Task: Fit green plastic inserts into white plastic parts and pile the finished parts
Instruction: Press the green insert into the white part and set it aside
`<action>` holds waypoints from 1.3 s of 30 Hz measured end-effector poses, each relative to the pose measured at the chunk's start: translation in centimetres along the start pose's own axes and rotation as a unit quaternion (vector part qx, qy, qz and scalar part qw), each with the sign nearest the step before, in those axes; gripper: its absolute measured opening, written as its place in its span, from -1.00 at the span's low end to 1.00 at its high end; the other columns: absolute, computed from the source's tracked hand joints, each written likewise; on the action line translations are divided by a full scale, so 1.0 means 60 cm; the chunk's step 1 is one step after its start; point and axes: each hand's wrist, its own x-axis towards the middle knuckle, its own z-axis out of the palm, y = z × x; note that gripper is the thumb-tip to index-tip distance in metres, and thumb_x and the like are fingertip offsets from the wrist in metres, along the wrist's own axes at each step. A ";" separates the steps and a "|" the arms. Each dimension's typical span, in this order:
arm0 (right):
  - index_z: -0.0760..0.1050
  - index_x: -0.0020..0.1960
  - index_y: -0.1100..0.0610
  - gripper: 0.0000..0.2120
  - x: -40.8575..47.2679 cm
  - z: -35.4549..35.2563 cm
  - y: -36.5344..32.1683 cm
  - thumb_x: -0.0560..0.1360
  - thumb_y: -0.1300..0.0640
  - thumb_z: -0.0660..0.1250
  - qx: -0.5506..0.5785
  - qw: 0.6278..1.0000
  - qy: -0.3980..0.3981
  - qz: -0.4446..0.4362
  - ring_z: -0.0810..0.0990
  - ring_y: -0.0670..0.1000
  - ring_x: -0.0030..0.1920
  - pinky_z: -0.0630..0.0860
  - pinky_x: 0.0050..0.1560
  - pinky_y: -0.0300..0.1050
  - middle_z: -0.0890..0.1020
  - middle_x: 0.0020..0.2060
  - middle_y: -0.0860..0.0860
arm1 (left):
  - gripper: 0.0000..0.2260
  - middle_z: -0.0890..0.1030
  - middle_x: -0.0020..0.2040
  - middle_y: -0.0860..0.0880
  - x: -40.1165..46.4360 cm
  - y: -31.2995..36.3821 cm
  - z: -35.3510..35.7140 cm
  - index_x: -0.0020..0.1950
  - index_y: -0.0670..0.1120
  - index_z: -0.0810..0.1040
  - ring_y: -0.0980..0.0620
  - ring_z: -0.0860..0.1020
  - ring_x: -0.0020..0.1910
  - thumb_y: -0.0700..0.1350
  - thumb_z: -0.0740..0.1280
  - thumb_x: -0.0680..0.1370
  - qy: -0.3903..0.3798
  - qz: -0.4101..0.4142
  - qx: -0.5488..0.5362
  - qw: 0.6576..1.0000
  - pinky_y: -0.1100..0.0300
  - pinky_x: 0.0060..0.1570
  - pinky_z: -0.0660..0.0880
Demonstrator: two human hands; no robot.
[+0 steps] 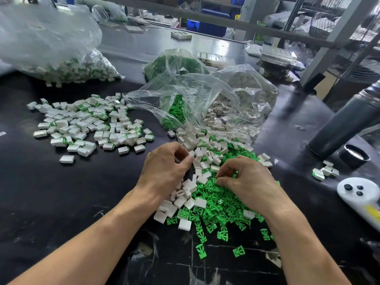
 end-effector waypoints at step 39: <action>0.65 -0.04 -0.03 -0.79 -0.001 0.045 -0.028 0.53 0.29 0.48 0.429 0.886 0.127 -0.118 0.63 -0.01 -0.30 0.56 -0.33 -0.18 0.69 -0.24 0.01 | -0.83 0.70 -0.15 -0.10 -0.017 0.033 -0.015 0.06 -0.15 0.63 0.02 0.65 -0.23 -0.30 0.50 0.51 -0.104 0.033 -0.337 0.935 0.20 -0.16 0.63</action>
